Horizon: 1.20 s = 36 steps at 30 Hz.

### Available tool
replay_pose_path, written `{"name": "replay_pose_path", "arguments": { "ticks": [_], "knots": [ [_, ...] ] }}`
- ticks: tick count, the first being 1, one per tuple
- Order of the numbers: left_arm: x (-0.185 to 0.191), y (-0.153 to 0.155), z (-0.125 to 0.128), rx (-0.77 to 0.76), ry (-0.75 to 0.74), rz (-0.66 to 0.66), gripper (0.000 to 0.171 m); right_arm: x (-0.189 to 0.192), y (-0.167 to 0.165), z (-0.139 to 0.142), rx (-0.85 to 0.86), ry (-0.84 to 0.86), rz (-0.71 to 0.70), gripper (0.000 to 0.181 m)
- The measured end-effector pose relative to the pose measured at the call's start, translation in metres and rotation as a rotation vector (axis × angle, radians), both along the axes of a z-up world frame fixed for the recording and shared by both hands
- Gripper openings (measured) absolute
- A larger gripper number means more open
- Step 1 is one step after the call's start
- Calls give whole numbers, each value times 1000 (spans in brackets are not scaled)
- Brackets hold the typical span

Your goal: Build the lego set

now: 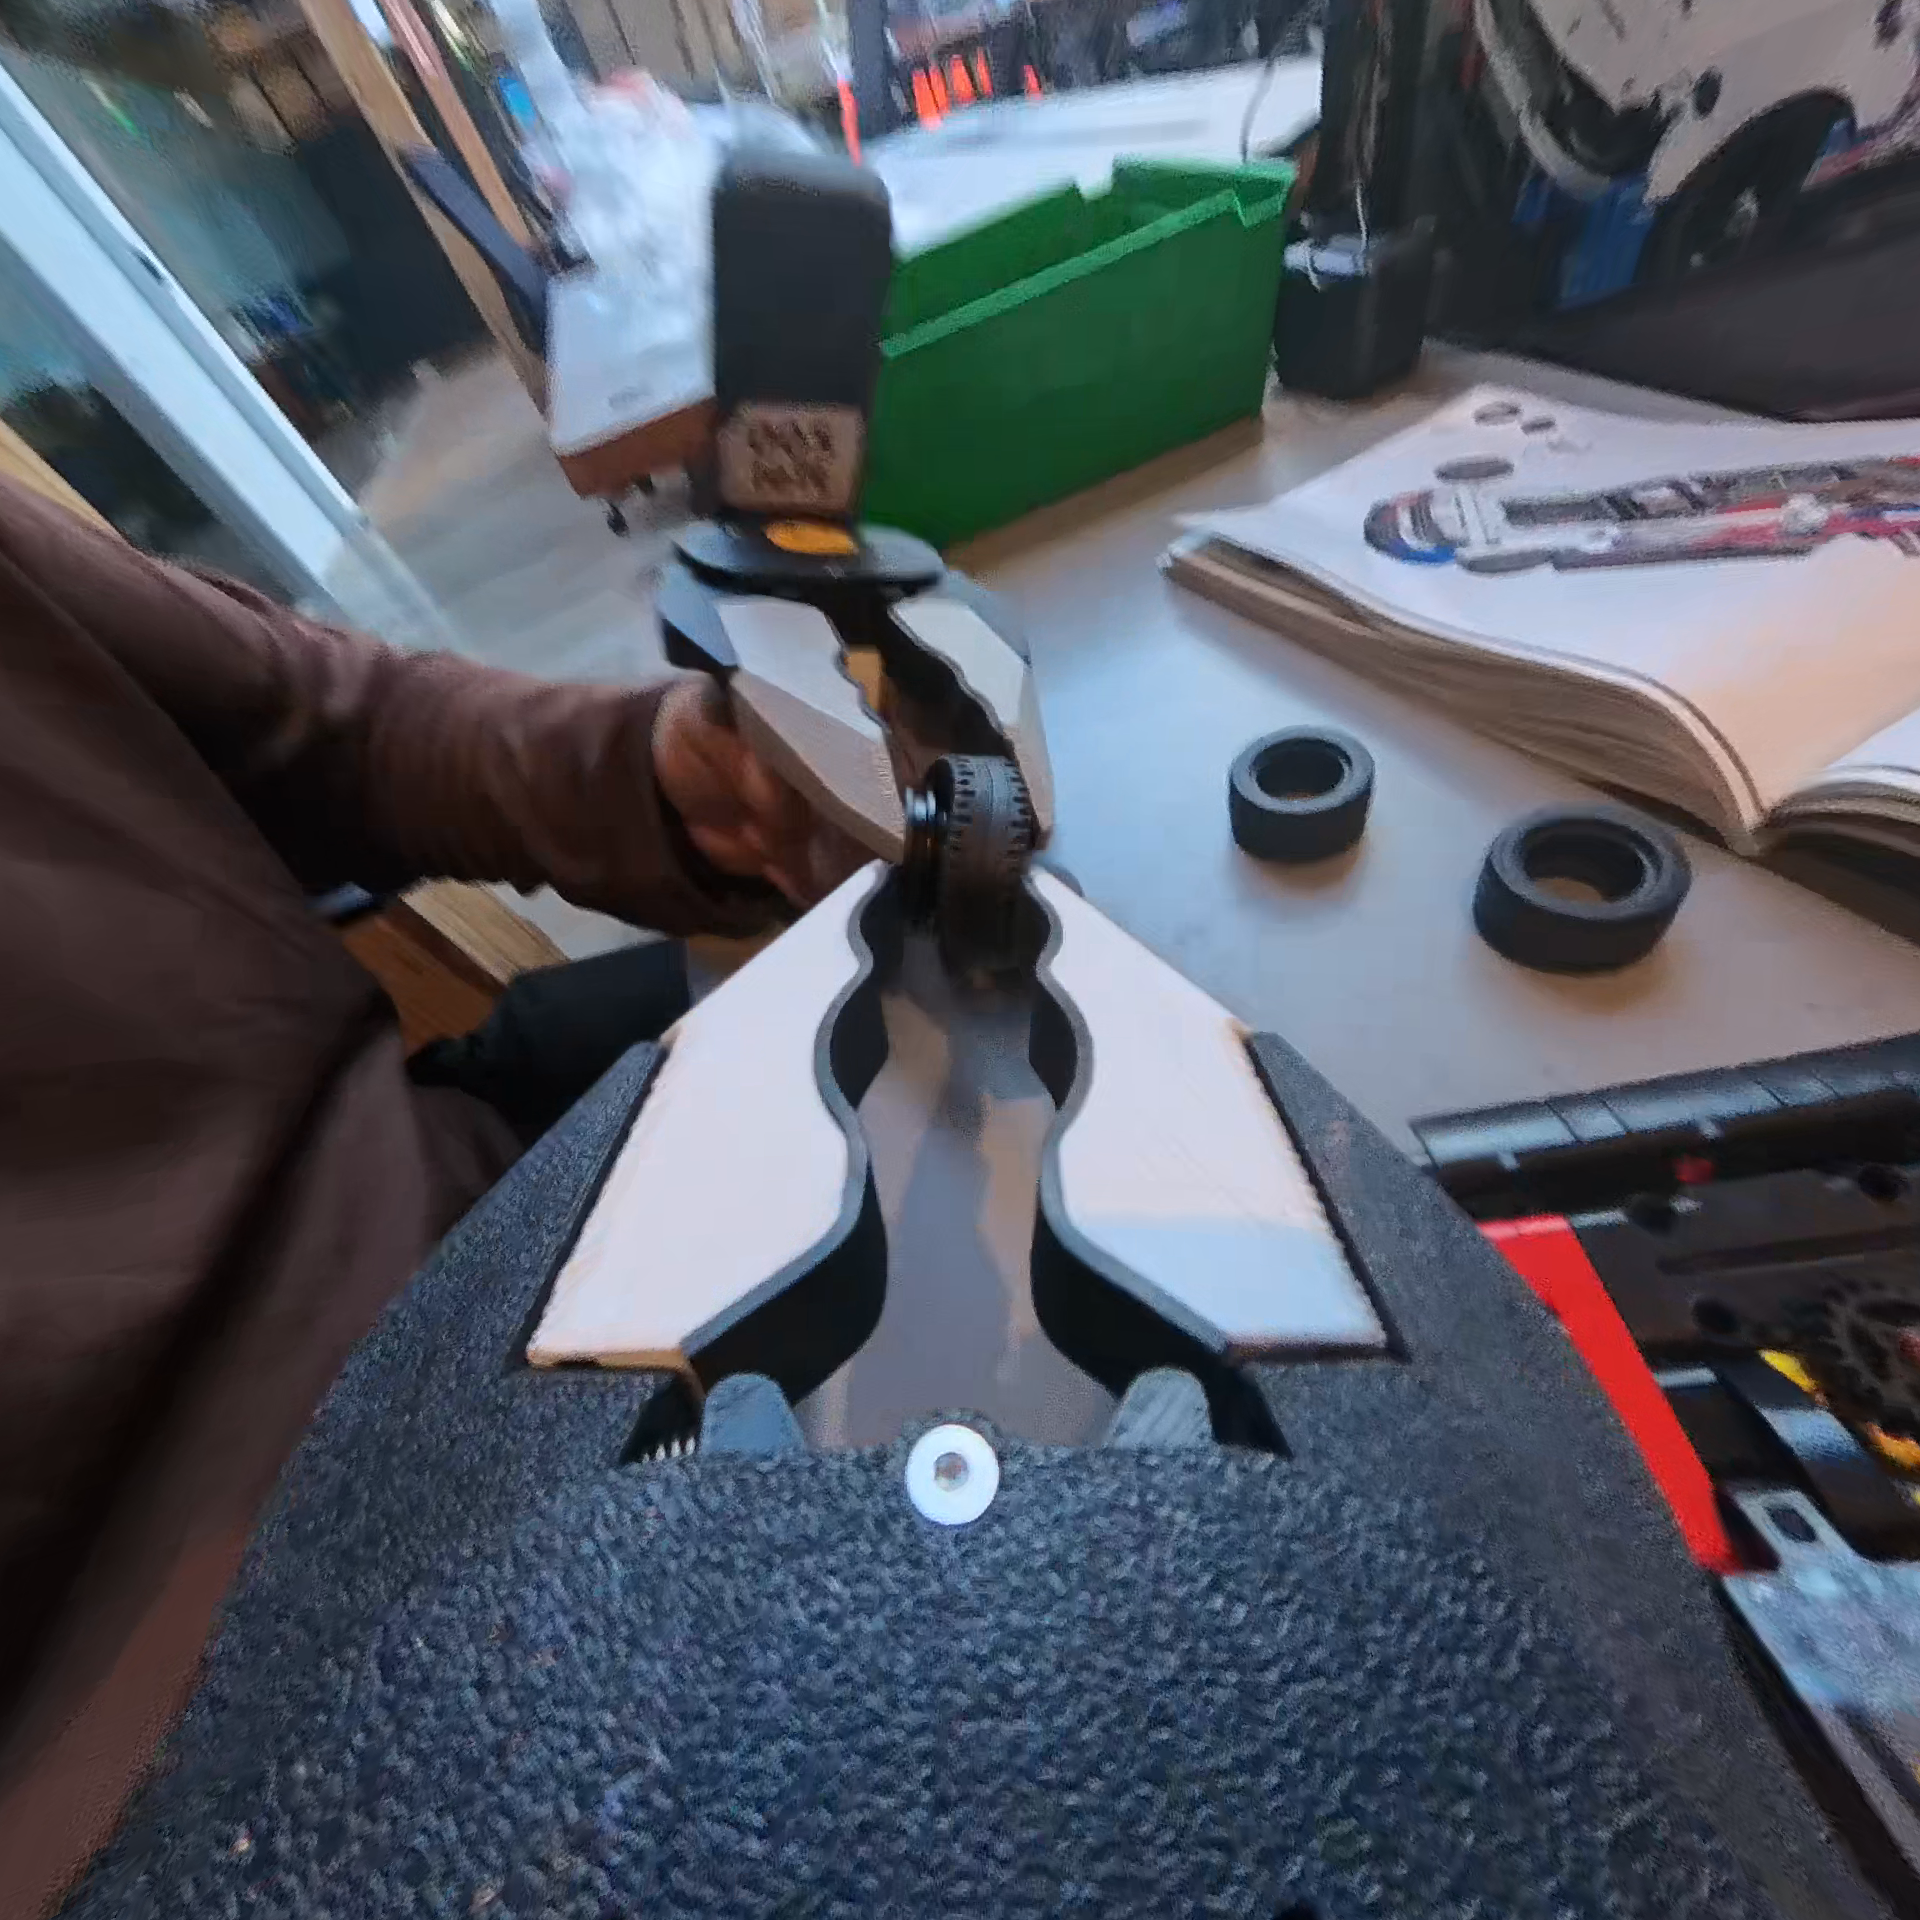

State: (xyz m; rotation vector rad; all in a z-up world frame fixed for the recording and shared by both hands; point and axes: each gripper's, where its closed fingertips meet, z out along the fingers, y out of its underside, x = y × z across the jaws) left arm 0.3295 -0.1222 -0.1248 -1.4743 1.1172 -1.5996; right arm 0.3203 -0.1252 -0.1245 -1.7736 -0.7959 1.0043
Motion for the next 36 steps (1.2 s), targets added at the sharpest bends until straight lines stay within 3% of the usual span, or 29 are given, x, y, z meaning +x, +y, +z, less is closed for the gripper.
{"name": "replay_pose_path", "arguments": {
  "ticks": [3,8,11,19,24,29,32,36],
  "knots": [
    [1,-1,16,-174,-142,-29,20,5,2,12,-4,127,2,25],
    [4,3,30,-228,-258,-8,20,13,-1,20,-20,215,33,46],
    [4,4,33,-241,-297,5,20,14,-1,21,-7,202,9,21],
    [2,10,35,-246,-342,71,20,10,2,21,-59,265,-4,29],
    [7,10,33,-209,-325,104,20,10,6,19,-54,258,-25,25],
    [7,5,31,-193,-290,57,20,11,3,16,-77,250,0,25],
    [9,4,19,-40,-128,58,24,13,1,5,-97,172,11,25],
    [7,-4,15,128,56,-34,38,14,-3,-4,-105,71,42,25]
  ]
}}
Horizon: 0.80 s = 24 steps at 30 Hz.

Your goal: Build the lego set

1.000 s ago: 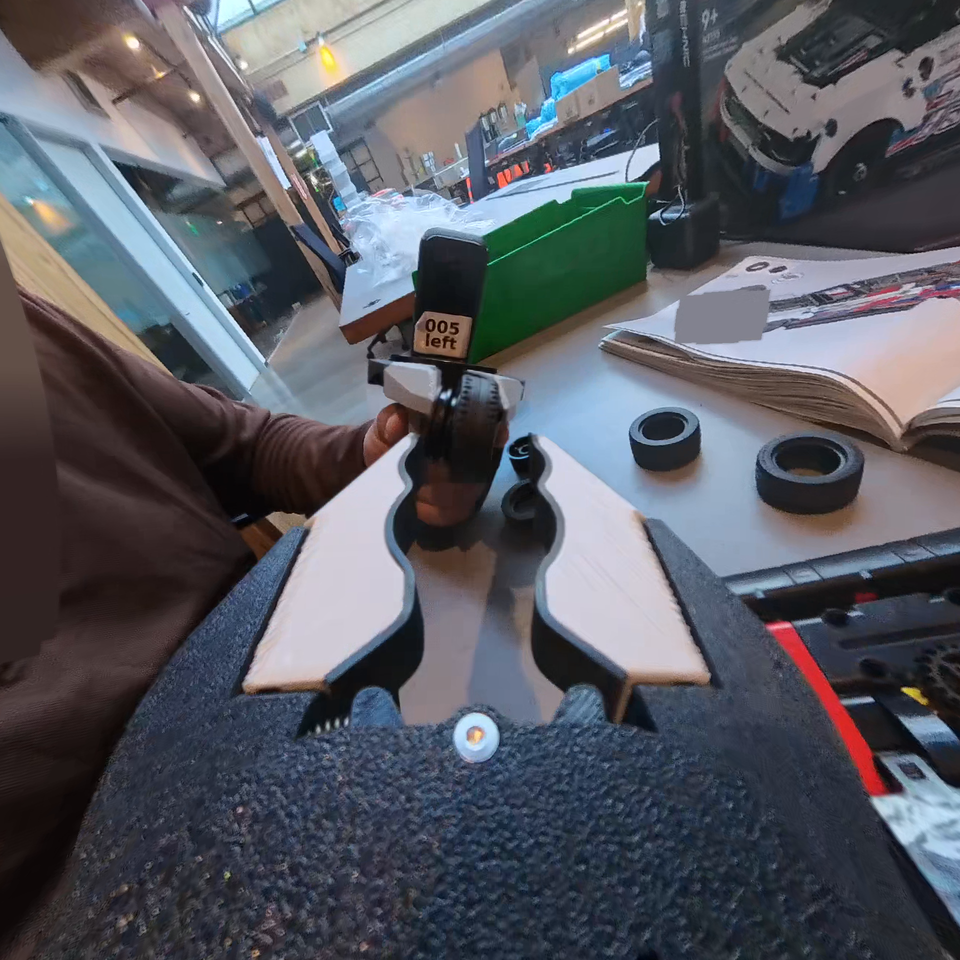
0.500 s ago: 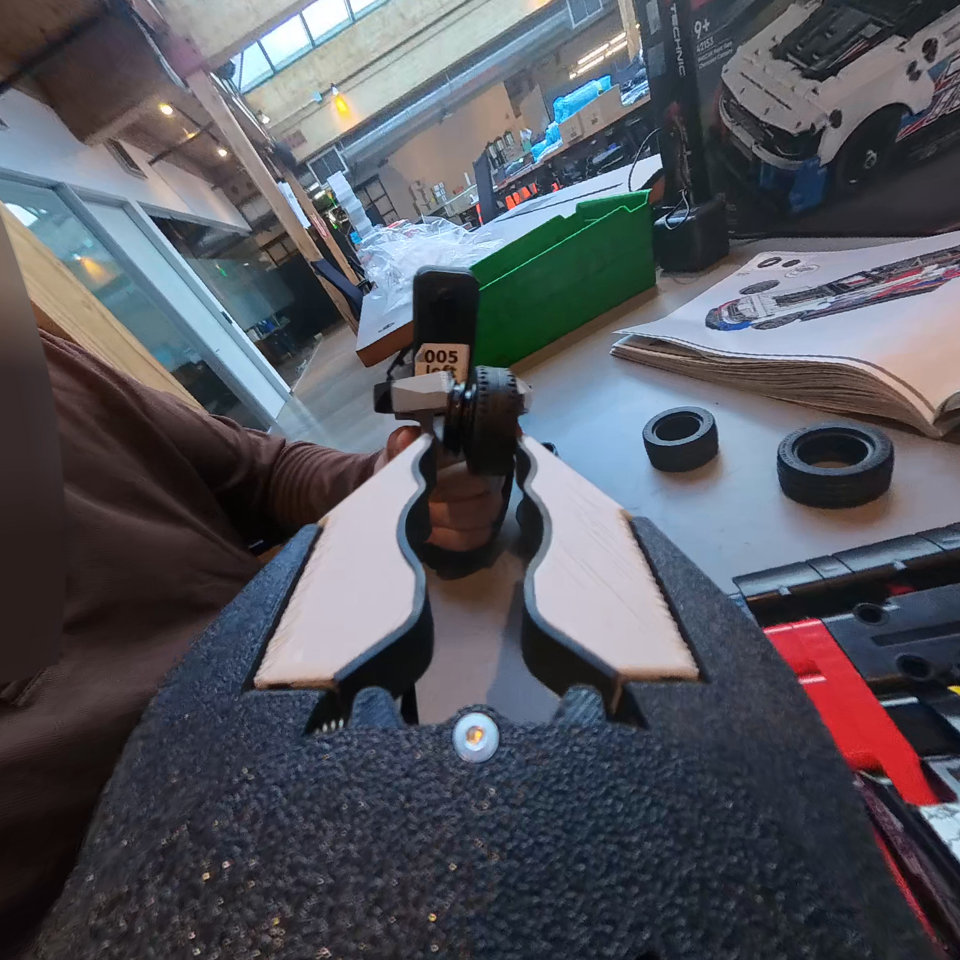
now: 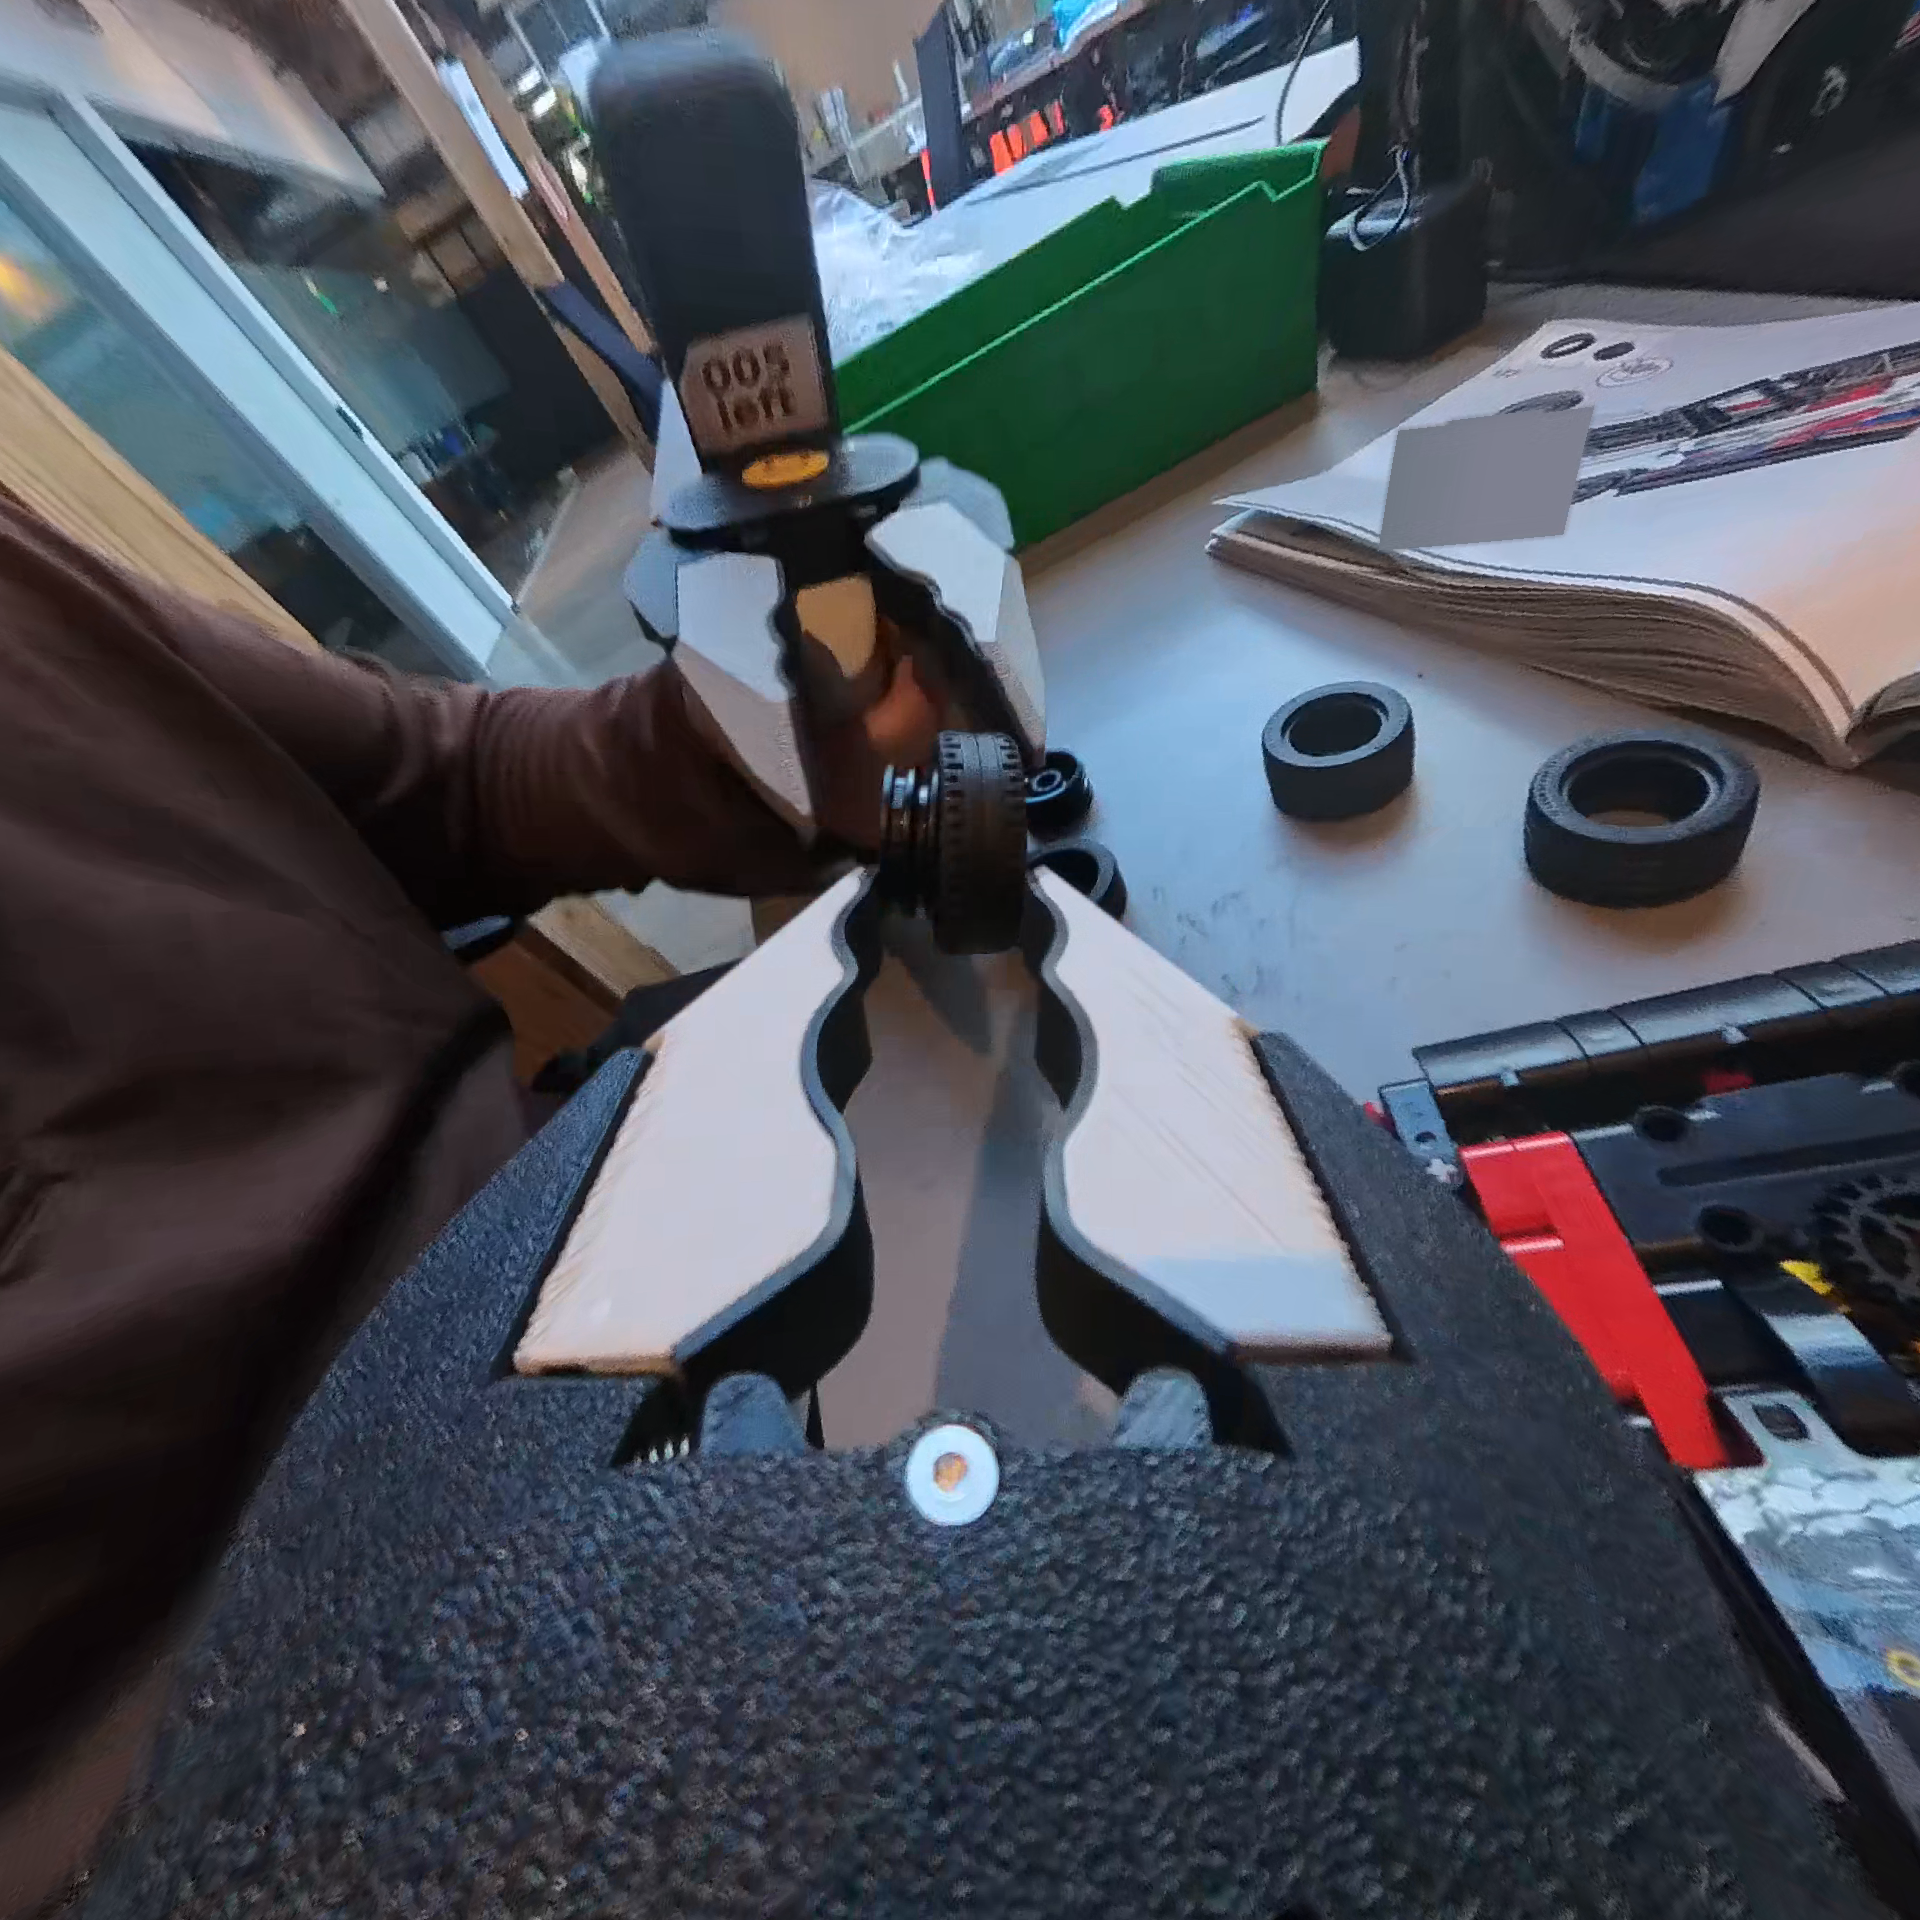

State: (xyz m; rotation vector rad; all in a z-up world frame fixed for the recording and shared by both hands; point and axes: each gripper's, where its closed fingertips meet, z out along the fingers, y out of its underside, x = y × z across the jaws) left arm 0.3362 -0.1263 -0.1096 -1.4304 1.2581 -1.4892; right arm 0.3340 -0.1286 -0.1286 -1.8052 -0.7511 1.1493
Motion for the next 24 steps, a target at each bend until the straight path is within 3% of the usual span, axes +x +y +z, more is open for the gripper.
{"name": "replay_pose_path", "arguments": {
  "ticks": [3,14,24],
  "knots": [
    [-3,2,-10,81,105,-27,22,-2,-3,-5,36,-79,15,24],
    [-6,-11,-25,97,144,-121,24,-13,-9,-18,77,-135,67,24],
    [-8,-6,-31,103,137,-84,23,-16,-6,-23,28,-119,78,22]
  ]
}}
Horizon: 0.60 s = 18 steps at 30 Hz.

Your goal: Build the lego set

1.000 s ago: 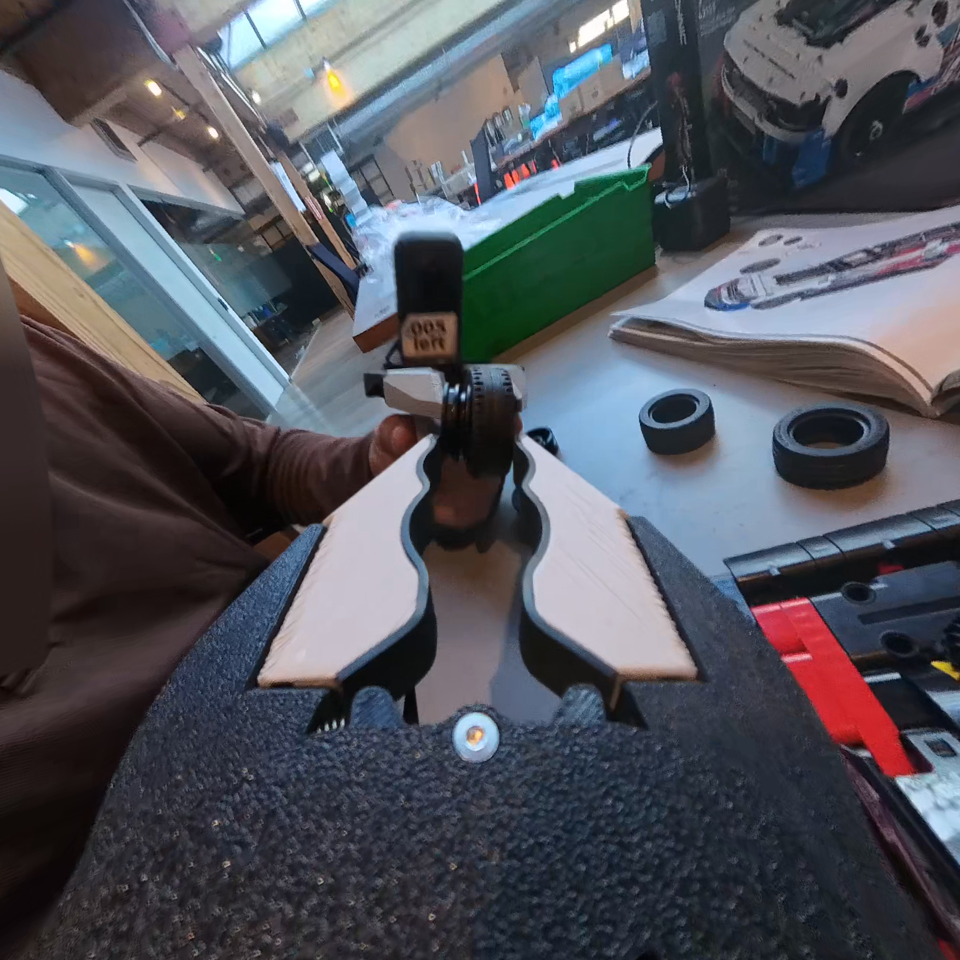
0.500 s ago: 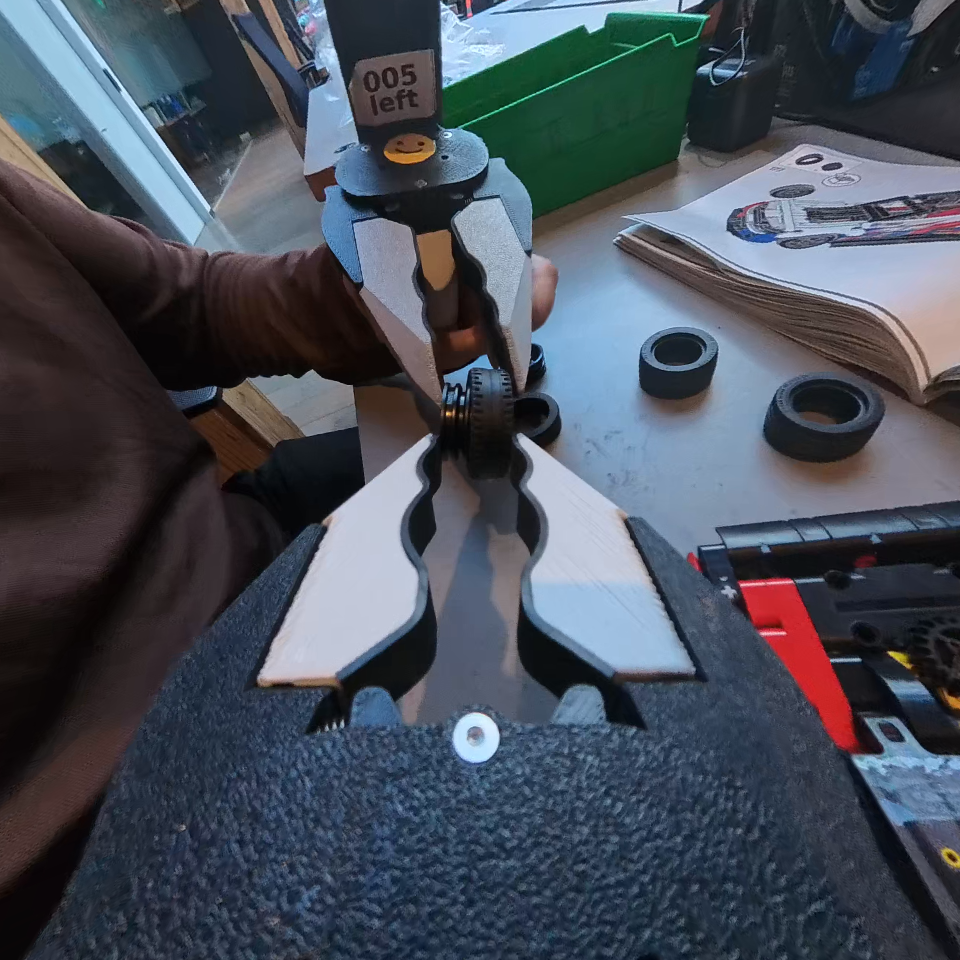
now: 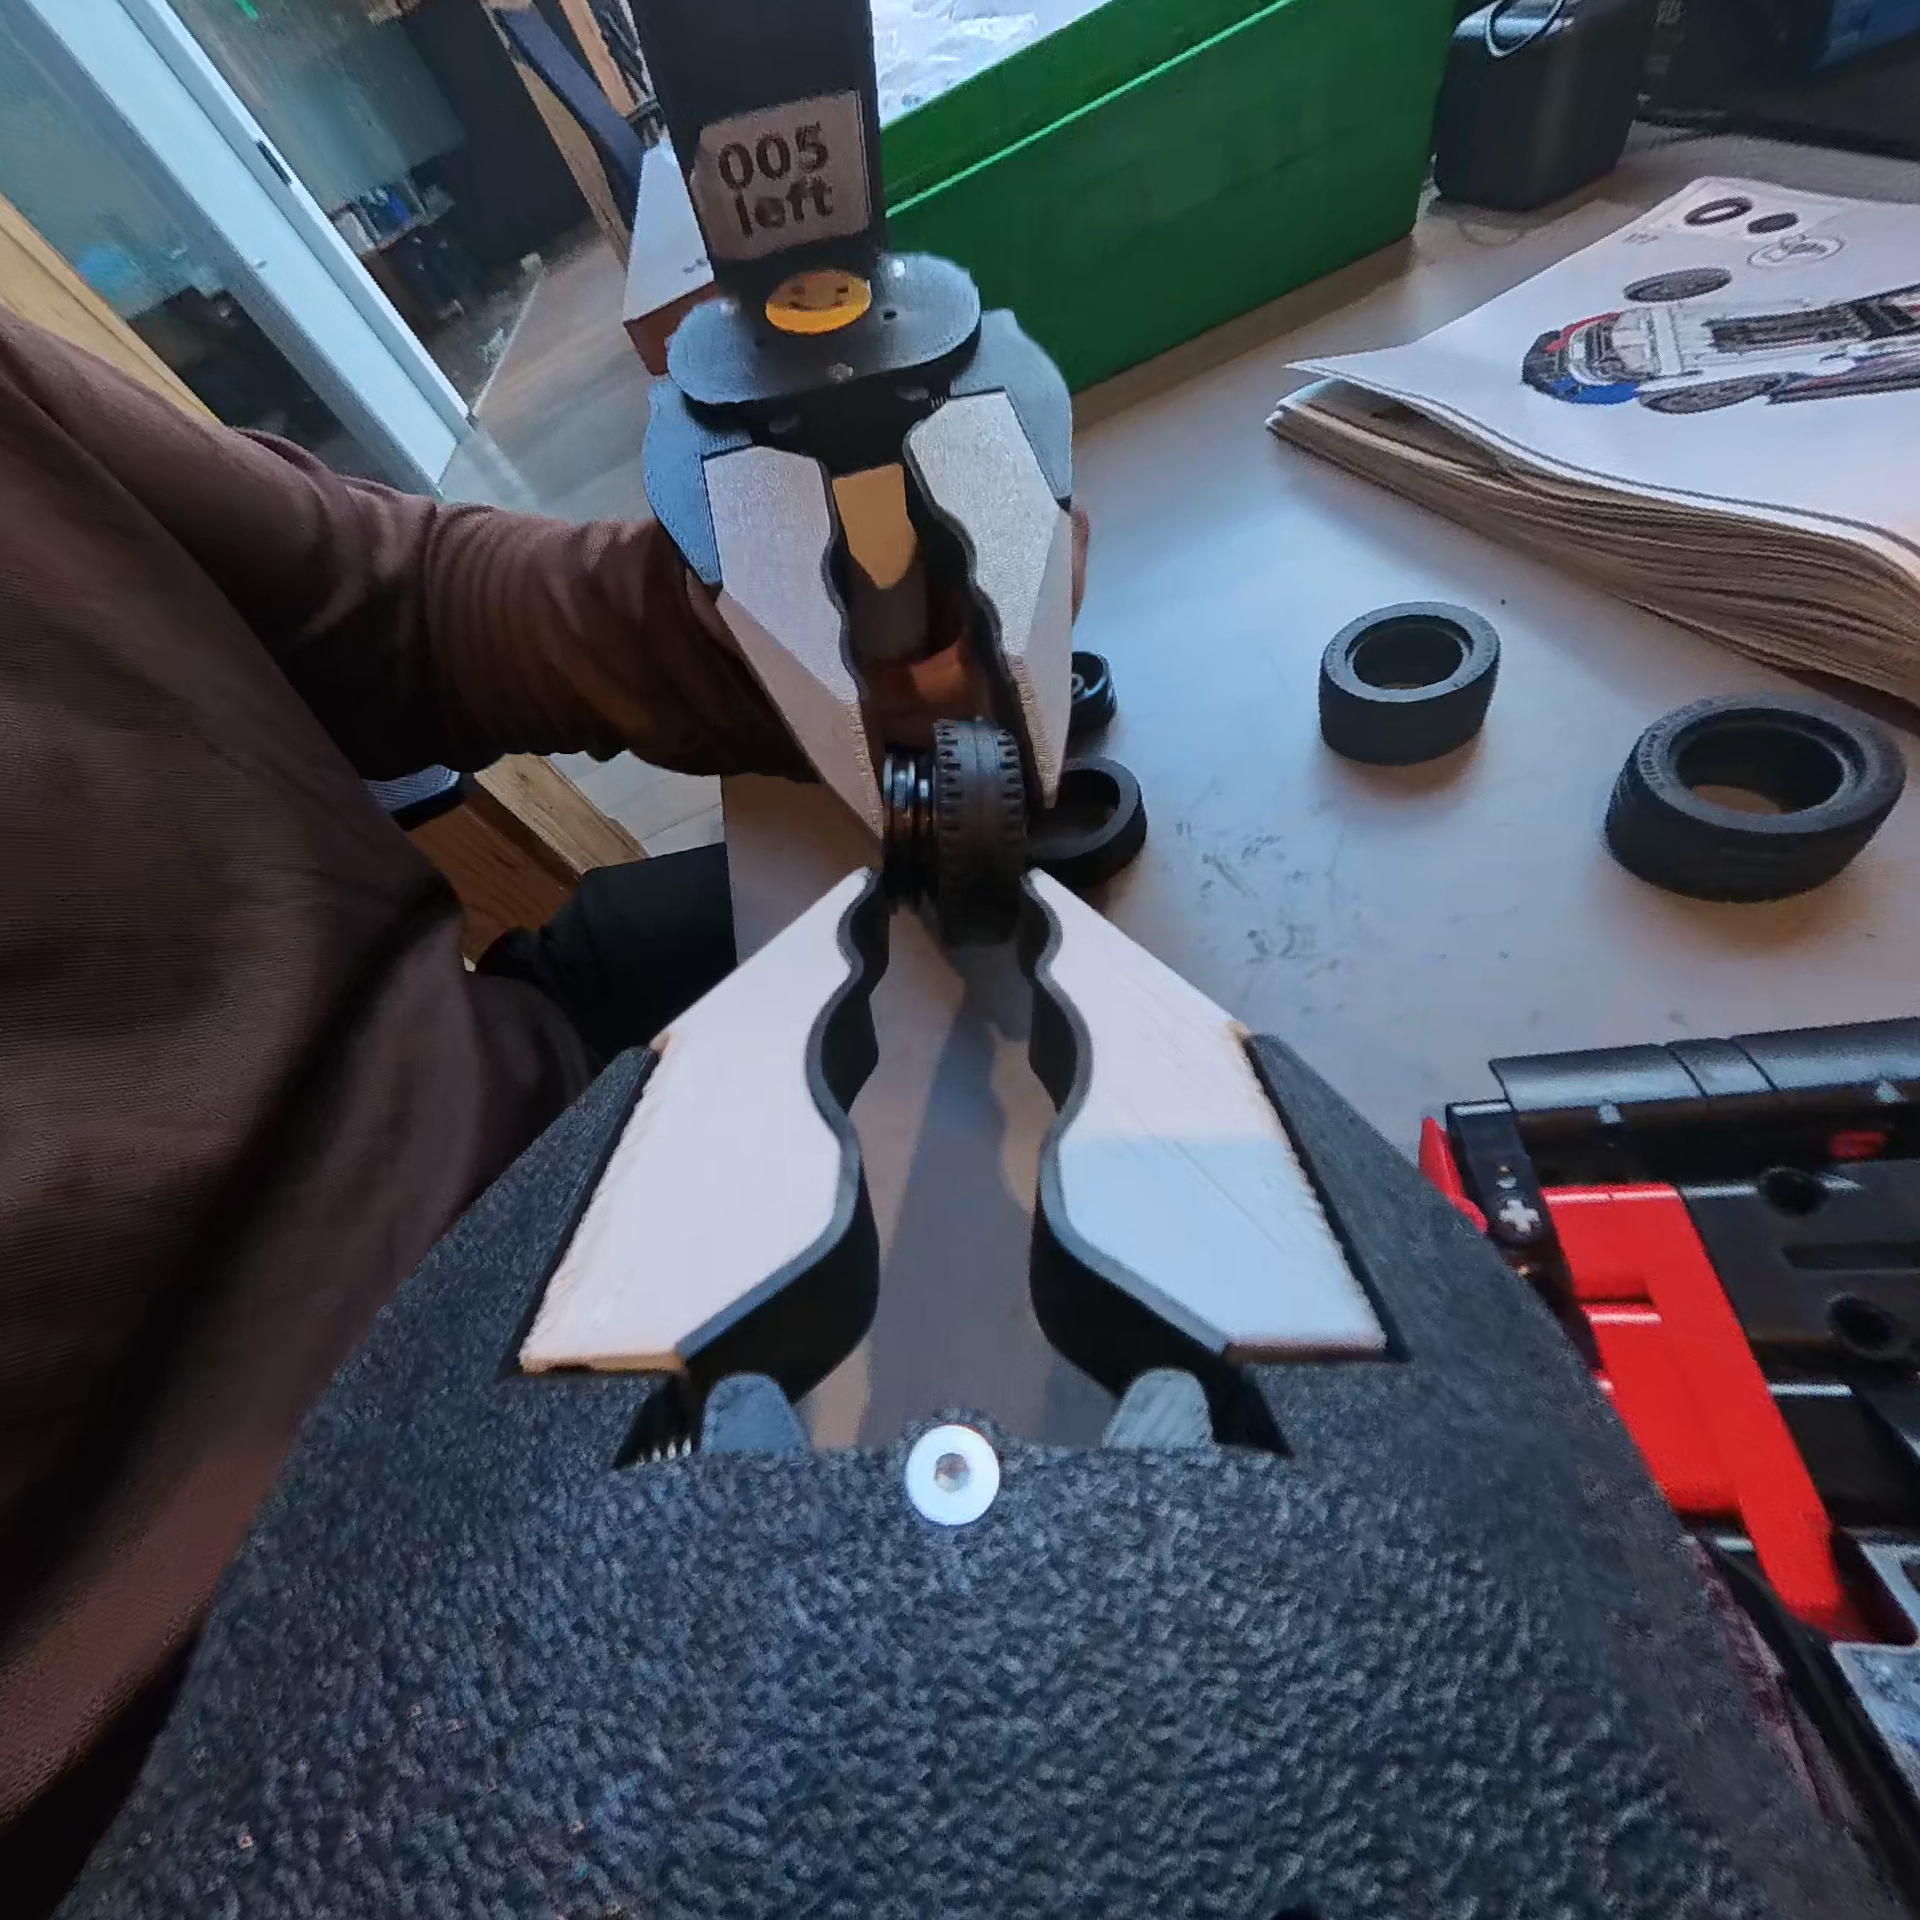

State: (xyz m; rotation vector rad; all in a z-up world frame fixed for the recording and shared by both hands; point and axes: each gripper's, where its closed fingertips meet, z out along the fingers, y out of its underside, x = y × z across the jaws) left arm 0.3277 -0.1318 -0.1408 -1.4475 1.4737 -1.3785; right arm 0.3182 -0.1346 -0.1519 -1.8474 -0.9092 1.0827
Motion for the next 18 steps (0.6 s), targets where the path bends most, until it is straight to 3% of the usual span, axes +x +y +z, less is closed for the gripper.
{"name": "replay_pose_path", "arguments": {
  "ticks": [6,12,16,18],
  "knots": [
    [-1,10,2,-103,-55,97,20,0,10,5,52,21,-85,19],
    [2,22,15,-266,-195,176,19,8,24,17,247,-95,-227,16],
    [7,34,18,-253,-231,283,16,15,35,20,336,-203,-308,15],
    [8,35,18,-245,-232,303,16,16,34,22,320,-178,-316,15]
  ]
}}
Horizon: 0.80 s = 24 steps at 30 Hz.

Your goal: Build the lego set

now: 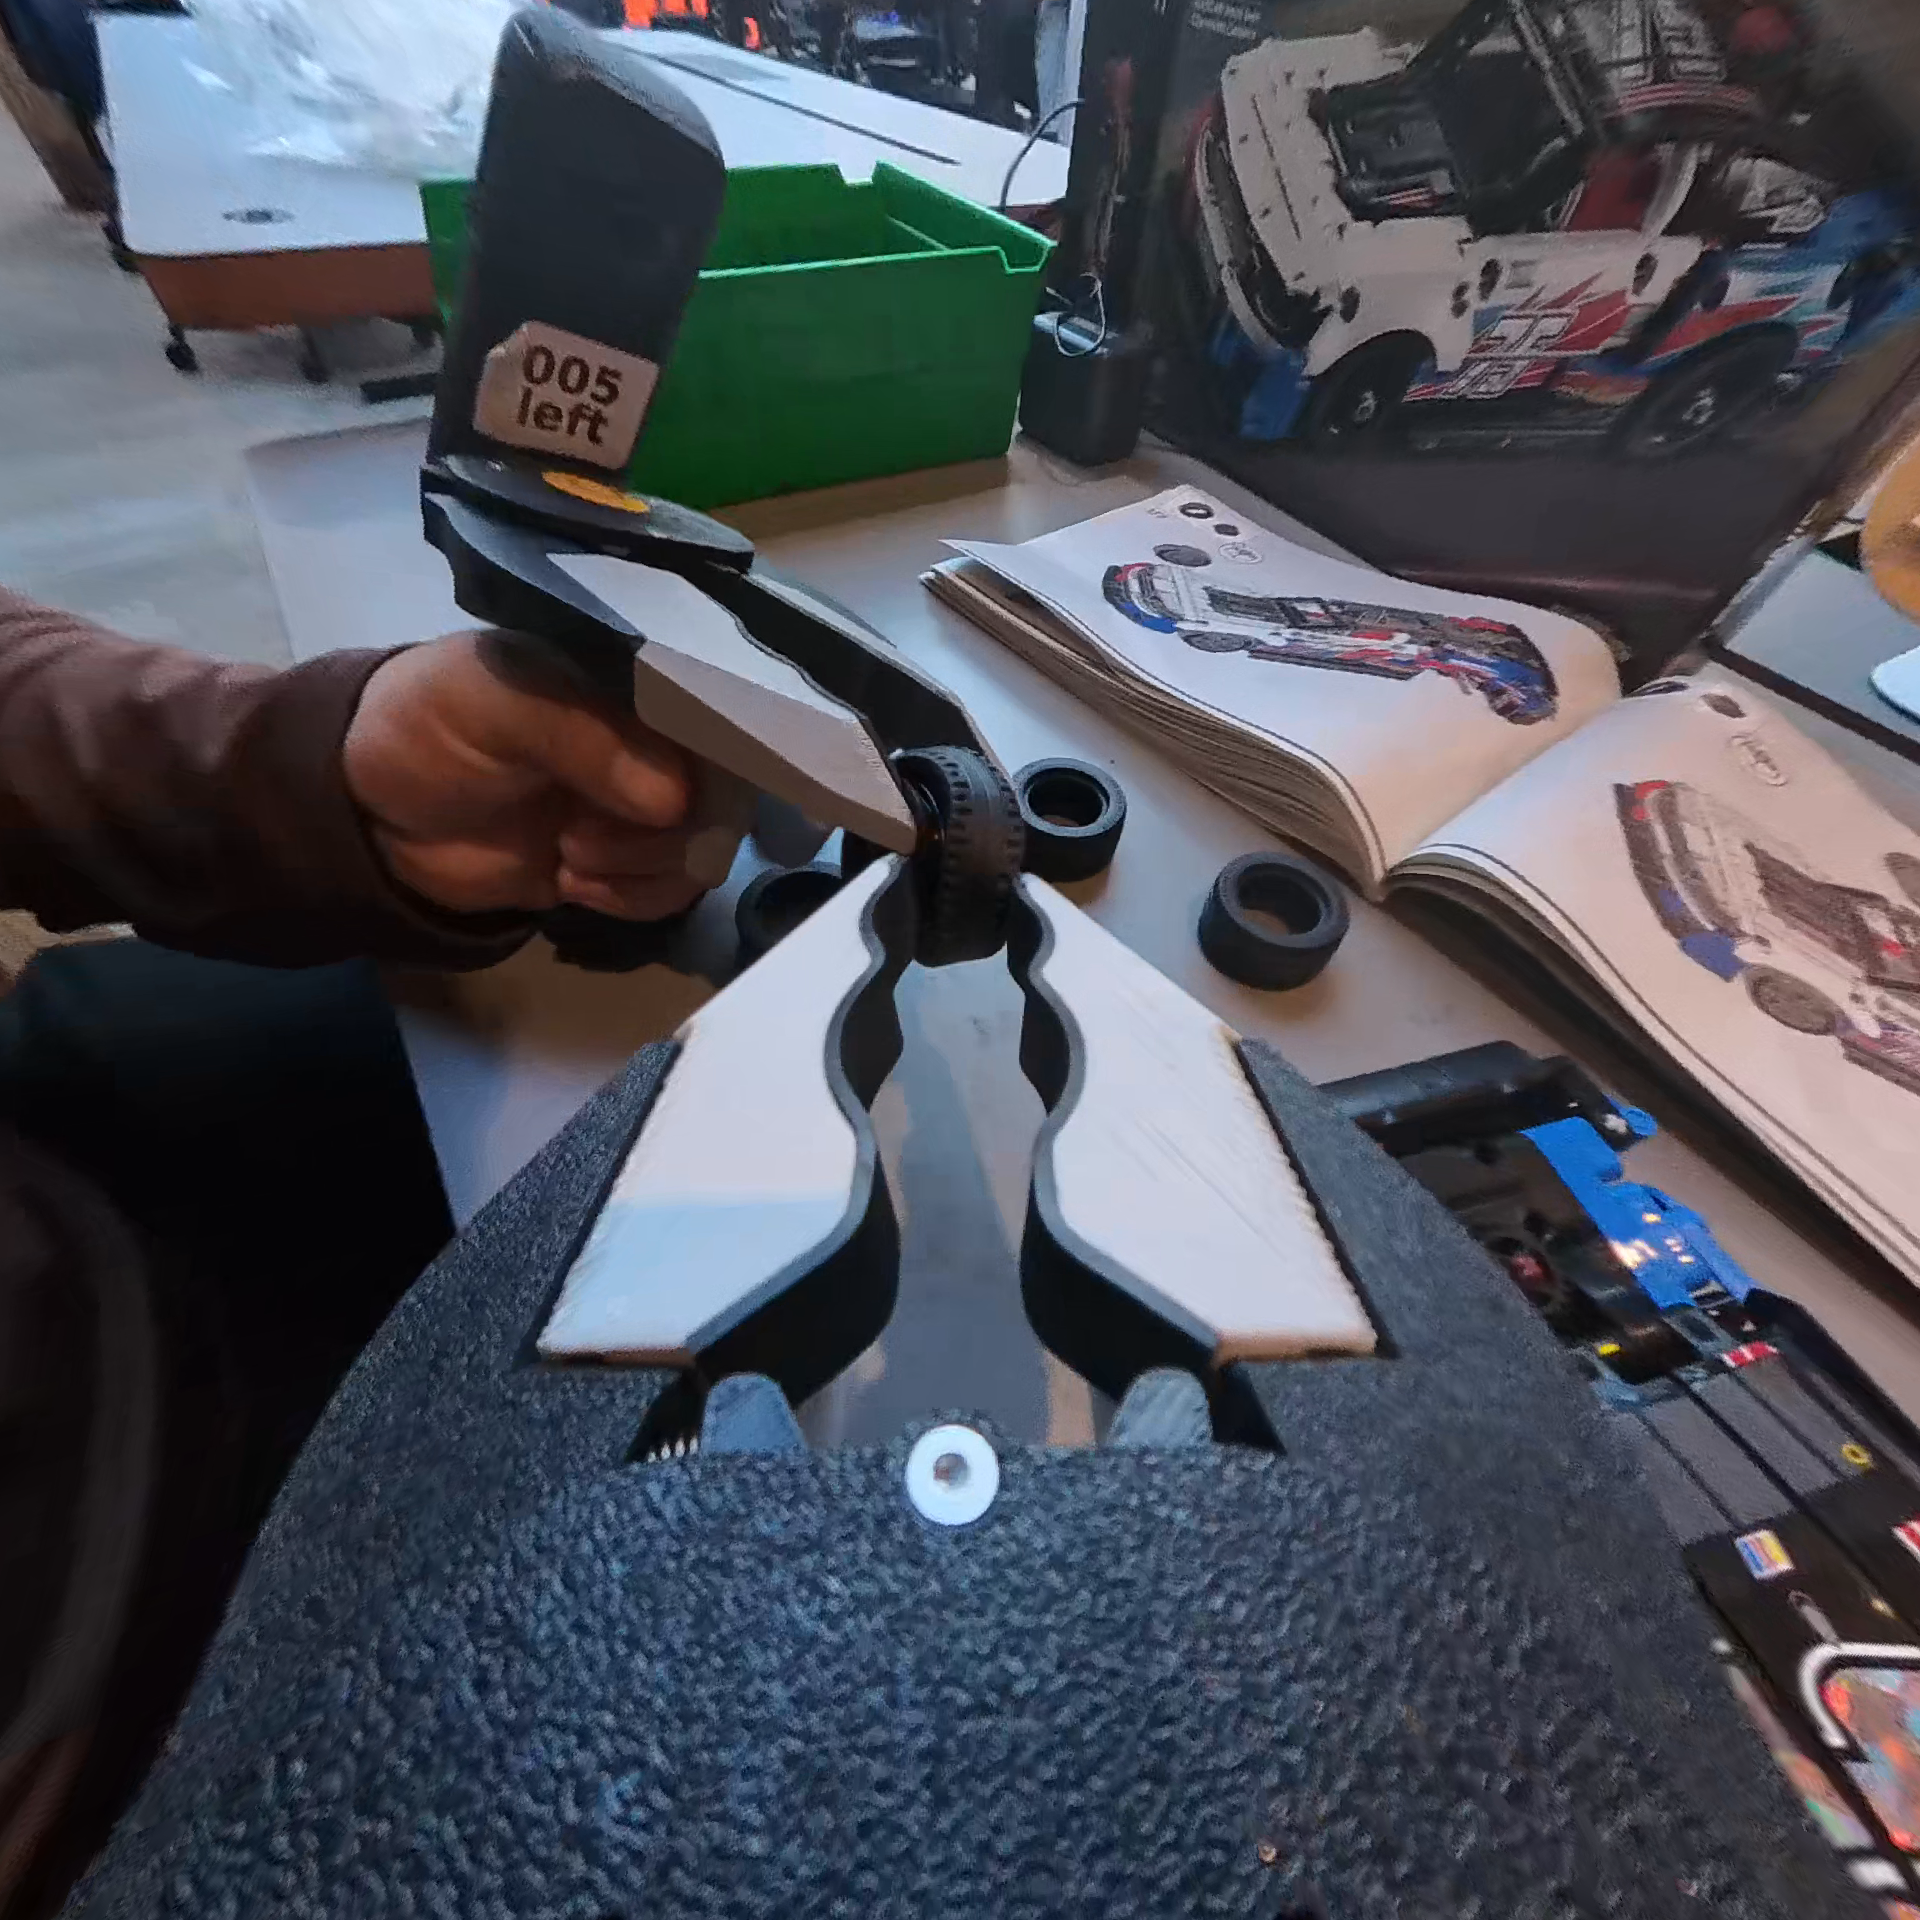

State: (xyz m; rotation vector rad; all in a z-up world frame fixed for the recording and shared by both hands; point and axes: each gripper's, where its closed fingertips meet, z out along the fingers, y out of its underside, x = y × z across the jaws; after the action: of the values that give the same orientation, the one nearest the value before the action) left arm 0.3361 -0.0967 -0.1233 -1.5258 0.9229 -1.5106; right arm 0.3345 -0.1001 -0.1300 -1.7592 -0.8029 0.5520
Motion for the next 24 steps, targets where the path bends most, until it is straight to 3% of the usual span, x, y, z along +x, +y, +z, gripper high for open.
{"name": "replay_pose_path", "arguments": {
  "ticks": [3,6,11,15,19,24],
  "knots": [
    [2,-1,0,-24,-9,26,16,2,-1,0,-105,155,34,16],
    [6,-4,-6,-20,47,20,18,5,-6,-10,-333,303,132,18],
    [8,-13,-29,-323,126,-132,19,4,-16,-27,-382,221,138,24],
    [9,-31,-38,-415,198,-239,19,5,-30,-38,-460,141,149,31],
    [9,-51,-59,-307,391,-311,18,5,-51,-71,-608,39,136,19],
    [3,-46,-80,22,609,-232,31,13,-49,-80,-697,83,70,19]
  ]
}}
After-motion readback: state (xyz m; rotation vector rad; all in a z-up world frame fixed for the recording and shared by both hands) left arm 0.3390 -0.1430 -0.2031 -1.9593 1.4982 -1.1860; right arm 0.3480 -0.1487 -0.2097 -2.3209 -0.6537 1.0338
